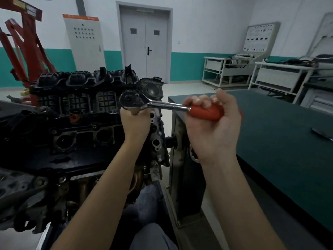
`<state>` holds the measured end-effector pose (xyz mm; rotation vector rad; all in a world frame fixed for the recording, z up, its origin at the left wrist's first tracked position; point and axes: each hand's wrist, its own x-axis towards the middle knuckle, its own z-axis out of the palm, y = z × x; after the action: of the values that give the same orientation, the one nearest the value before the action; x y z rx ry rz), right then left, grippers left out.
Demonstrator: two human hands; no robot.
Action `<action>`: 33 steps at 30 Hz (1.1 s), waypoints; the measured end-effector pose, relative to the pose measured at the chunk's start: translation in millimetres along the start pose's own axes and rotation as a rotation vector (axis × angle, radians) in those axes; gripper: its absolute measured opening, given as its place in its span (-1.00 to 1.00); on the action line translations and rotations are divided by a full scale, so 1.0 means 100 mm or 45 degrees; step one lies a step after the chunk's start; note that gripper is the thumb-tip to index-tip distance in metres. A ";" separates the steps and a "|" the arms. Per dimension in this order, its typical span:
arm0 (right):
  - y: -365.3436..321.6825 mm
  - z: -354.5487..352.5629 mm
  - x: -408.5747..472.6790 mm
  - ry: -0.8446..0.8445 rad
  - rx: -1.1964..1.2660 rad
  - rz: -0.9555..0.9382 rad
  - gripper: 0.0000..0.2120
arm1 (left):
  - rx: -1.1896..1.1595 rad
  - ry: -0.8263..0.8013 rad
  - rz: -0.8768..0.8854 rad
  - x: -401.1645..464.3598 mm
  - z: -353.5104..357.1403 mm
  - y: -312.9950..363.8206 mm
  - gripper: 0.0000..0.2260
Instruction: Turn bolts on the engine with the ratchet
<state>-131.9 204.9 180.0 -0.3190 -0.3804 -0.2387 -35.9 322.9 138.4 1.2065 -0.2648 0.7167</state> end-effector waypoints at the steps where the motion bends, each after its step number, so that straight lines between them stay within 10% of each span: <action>1: -0.04 0.04 -0.01 -0.022 0.000 -0.009 -0.81 | 0.008 -0.046 -0.025 0.00 0.04 0.06 -0.65; 7: -0.47 0.03 -0.08 -0.040 -0.176 -0.151 -0.78 | 0.275 -0.357 -0.274 -0.07 0.44 0.11 -0.66; 23: -2.25 -1.27 -0.50 0.876 -0.468 -0.550 -0.90 | 0.249 -1.276 -0.931 -1.10 2.45 -0.85 -0.77; 33: -3.01 -2.43 -0.70 1.648 -1.027 -0.612 -0.88 | 0.532 -1.739 -0.635 -1.65 3.33 -1.82 -0.90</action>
<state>-202.5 -145.1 16.5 -0.7782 0.9726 -1.0009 14.5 -72.9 30.2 1.9258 -0.9155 -0.6244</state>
